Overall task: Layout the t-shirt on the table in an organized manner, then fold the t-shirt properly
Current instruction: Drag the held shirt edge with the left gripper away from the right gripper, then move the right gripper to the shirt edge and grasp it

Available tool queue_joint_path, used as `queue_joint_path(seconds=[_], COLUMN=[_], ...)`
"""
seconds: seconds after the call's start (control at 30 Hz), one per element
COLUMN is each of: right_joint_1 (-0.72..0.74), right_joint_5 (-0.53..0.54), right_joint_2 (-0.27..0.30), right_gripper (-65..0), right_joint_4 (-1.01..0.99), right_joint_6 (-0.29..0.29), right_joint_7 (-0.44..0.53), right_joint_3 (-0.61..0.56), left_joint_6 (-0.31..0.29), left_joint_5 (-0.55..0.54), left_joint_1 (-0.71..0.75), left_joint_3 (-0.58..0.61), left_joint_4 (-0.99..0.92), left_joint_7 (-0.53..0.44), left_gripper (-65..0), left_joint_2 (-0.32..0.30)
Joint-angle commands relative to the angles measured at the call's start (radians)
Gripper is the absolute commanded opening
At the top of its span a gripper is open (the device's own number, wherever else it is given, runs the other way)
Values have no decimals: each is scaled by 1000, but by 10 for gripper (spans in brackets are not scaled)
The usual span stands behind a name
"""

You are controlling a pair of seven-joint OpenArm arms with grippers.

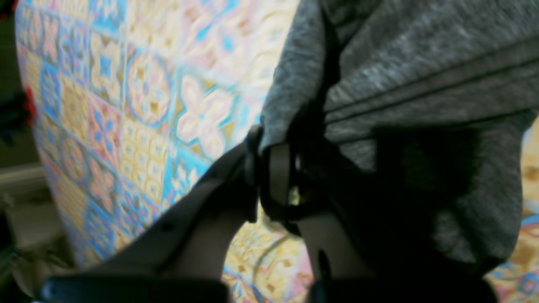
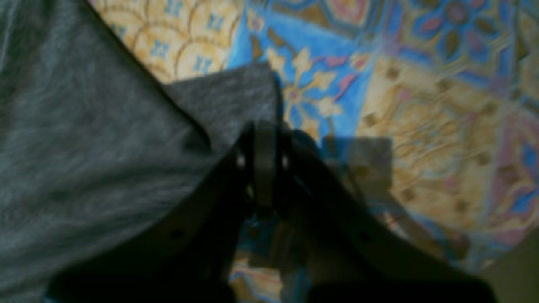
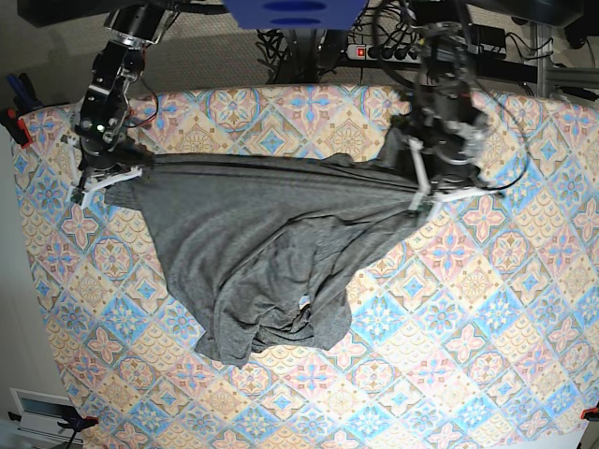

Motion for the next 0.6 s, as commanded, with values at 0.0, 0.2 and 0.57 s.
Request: queue_joint_path(seconds=[0.0, 0.2, 0.57], right_joint_1=[8, 8, -40], right_joint_5=[-12, -12, -8], right_joint_2=[18, 16, 13], right_gripper=[-650, -650, -650], right_joint_4=[5, -6, 104], right_joint_6=[-9, -9, -4], right_joint_7=[22, 24, 34], right_joint_3=[8, 8, 15], left_joint_6=[16, 16, 16], left_joint_5=[-11, -60, -63], left_joint_1=[-16, -33, -57], left_joint_3=[-33, -71, -70], left_joint_4=[9, -61, -132], left_joint_7=[6, 8, 8], left_gripper=[-626, -626, -626], left_joint_2=[-32, -94, -87])
